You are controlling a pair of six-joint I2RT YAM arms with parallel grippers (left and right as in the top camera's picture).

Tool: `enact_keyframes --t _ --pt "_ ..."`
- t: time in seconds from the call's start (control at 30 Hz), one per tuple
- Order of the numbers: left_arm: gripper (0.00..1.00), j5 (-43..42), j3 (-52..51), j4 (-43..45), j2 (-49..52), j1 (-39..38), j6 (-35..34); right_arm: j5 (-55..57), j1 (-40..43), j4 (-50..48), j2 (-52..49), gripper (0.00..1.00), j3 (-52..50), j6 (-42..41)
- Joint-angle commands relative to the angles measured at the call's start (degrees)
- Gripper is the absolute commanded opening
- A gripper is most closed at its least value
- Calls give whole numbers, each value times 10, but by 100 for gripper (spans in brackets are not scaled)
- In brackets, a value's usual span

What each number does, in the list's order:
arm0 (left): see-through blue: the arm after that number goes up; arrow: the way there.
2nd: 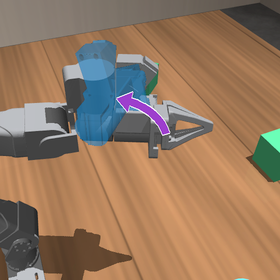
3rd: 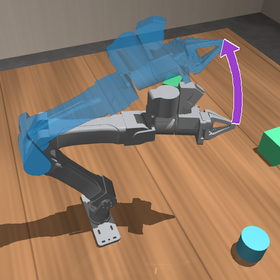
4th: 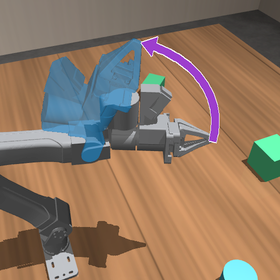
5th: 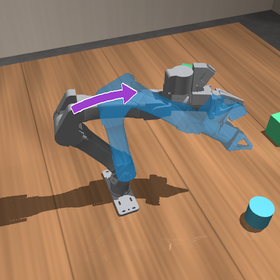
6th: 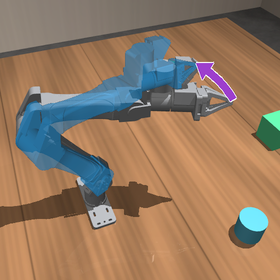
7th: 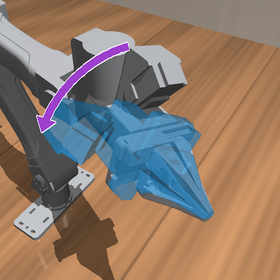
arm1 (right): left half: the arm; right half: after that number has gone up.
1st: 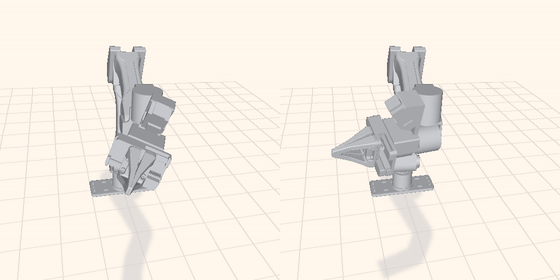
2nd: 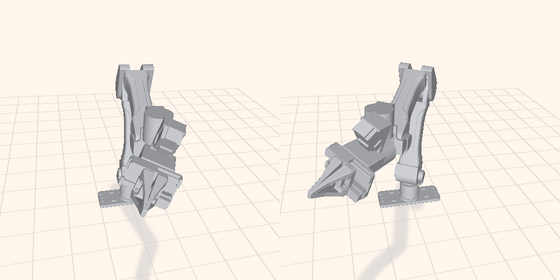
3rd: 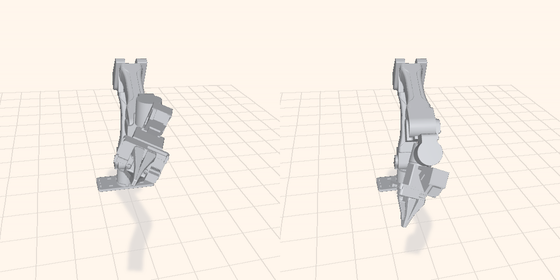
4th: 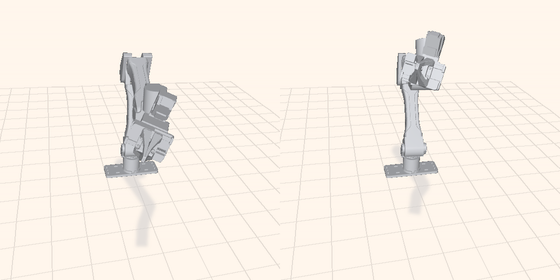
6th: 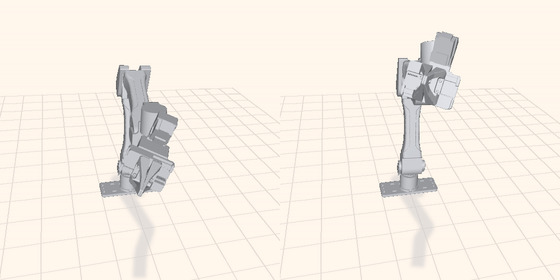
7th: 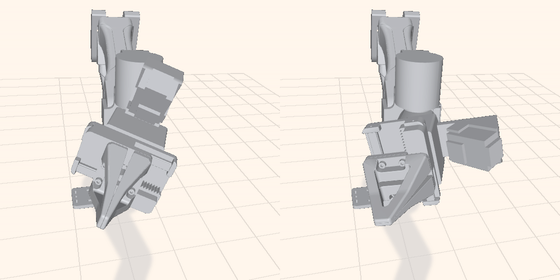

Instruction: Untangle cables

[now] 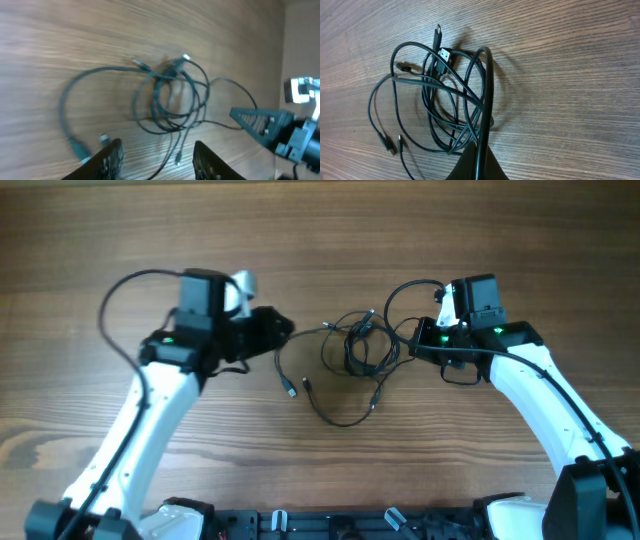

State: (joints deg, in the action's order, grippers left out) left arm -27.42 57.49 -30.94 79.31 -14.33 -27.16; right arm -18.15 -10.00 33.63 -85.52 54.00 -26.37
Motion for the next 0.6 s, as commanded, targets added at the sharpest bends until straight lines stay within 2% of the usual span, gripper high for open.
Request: enact_keyframes --t 0.0,0.17,0.27,0.37,0.47,0.57 --pt "47 -9 2 60 49 -78 17 1 -1 4 -6 4 10 -6" --pt "56 30 2 189 160 -173 12 1 -1 17 -6 4 10 -7" --pt "54 33 2 230 210 -200 -23 1 -1 17 -6 4 10 -7" --pt "49 81 2 232 258 -219 -66 1 -1 18 -6 4 10 -6" --pt "43 80 2 221 288 -223 -68 1 -1 18 -6 4 10 -6" --pt "43 110 2 195 292 -223 -68 1 -1 19 -6 4 10 -6"
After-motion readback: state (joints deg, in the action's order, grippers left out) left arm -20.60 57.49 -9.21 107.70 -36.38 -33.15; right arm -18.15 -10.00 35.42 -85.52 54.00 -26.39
